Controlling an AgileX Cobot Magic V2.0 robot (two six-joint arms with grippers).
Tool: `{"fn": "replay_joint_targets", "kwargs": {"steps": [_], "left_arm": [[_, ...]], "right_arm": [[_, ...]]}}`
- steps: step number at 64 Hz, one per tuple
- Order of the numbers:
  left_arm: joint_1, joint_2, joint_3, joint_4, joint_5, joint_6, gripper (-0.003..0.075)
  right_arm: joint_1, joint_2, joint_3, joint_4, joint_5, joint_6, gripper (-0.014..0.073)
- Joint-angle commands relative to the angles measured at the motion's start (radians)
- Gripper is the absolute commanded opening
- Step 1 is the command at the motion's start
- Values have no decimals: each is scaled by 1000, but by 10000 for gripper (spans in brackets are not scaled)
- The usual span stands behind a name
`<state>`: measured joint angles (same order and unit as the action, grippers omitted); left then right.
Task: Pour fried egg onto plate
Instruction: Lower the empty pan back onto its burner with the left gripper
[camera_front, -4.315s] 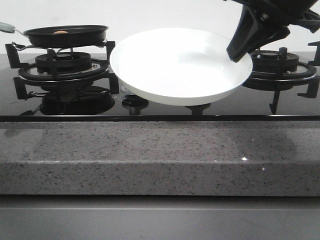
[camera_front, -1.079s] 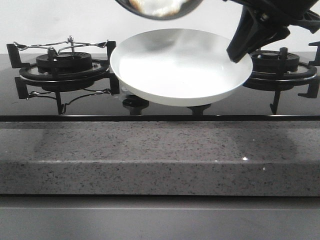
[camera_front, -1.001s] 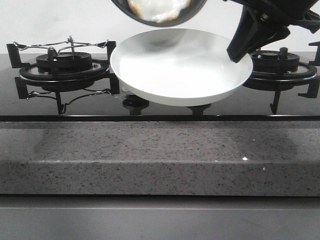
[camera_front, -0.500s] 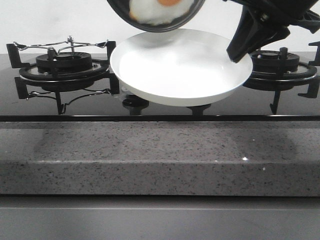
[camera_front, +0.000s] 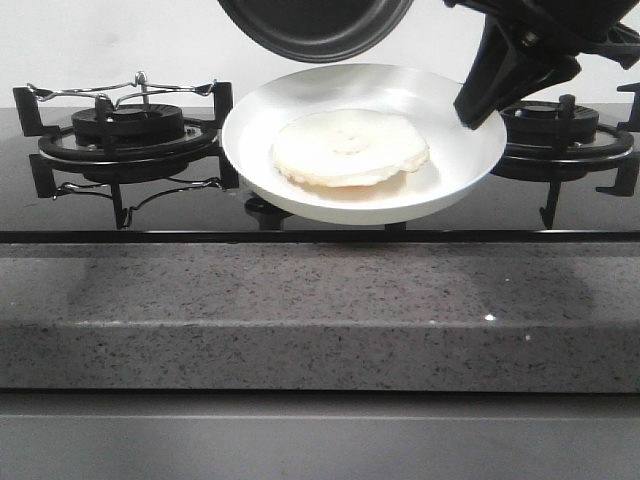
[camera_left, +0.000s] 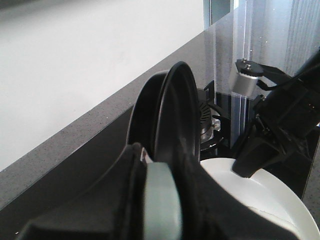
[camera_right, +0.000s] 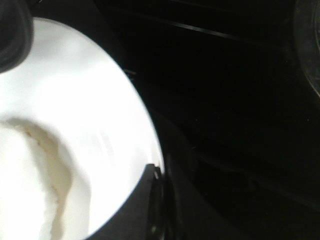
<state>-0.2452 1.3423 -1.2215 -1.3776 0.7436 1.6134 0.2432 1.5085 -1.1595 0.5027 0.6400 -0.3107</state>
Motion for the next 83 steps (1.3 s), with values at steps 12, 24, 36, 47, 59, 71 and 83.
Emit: {"fn": "replay_joint_targets", "kwargs": {"steps": [12, 24, 36, 47, 59, 71, 83], "left_arm": [[38, -38, -32, -127, -73, -226, -20], [159, -38, -34, -127, -88, -444, -20], [298, -17, -34, -160, -78, -625, -20], [404, 63, -34, -252, 15, -710, -20], [483, 185, -34, -361, 127, -760, -20], [519, 291, -34, -435, 185, -762, -20], [531, 367, -34, -450, 188, -762, -20]], "right_arm": [[-3, -40, -28, 35, -48, -6, -67], [-3, -40, -28, 35, -48, -6, -67], [-3, -40, -28, 35, -48, -6, -67], [-3, -40, -28, 35, -48, -6, -67], [-3, -40, -28, 35, -48, -6, -67], [-3, -40, -28, 35, -48, -6, -67], [-3, -40, -28, 35, -48, -6, -67]]}}
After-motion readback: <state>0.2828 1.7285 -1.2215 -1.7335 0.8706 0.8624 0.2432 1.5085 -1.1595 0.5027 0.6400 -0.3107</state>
